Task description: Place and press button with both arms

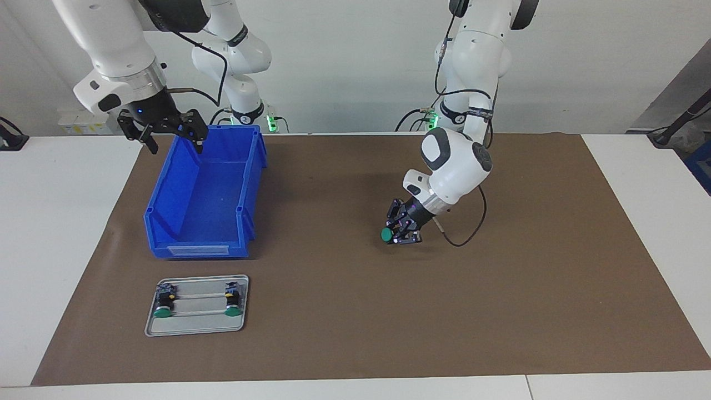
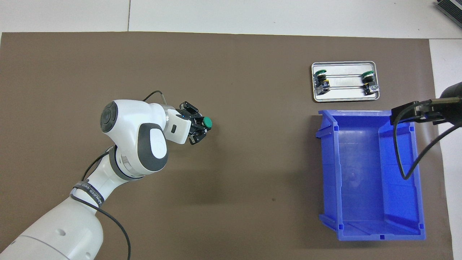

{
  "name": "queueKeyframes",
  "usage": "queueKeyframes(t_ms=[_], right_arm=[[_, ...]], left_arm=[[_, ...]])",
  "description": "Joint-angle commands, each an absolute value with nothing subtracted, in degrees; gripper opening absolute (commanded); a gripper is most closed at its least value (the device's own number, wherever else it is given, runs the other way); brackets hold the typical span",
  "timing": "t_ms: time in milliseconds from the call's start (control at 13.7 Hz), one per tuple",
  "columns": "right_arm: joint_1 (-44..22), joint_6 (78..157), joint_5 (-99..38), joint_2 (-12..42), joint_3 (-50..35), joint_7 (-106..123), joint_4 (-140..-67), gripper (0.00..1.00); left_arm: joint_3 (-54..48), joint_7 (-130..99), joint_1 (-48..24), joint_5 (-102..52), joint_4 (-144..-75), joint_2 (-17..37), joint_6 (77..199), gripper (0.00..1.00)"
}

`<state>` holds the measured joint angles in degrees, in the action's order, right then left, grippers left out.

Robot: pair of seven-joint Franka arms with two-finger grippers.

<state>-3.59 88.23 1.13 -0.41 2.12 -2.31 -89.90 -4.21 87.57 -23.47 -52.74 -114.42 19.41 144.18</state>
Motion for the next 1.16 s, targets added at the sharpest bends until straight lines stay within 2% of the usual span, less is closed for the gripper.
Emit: queueKeyframes(t_ms=[0,218,510,801,1092], right_arm=[[-3.1,87.9,1.2,-1.5,1.5,-3.1,-90.9,1.0],[-3.0,87.9,1.2,-1.5,1.5,-3.1,-90.8,1.0],[-3.1,87.9,1.2,-1.5,1.5,-3.1,-90.9,1.0],[-3.0,87.9,1.2,-1.5,1.5,-3.1,-90.9,1.0],[-3.1,87.9,1.2,-1.5,1.5,-3.1,-90.8,1.0]], left_arm=[[-4.7,94.3,-23.1,-61.2,-116.0,18.5,144.4,0.05],[-4.7,102.9,-23.1,-69.1,-119.7,17.1,144.3,0.0],[-4.7,116.0,-22.9,-80.7,-125.0,14.9,142.9,0.0],[-4.7,122.0,-18.6,-83.8,-129.1,12.0,134.1,0.0],[-4.6,128.6,-17.1,-88.8,-133.2,10.5,132.7,0.0]])
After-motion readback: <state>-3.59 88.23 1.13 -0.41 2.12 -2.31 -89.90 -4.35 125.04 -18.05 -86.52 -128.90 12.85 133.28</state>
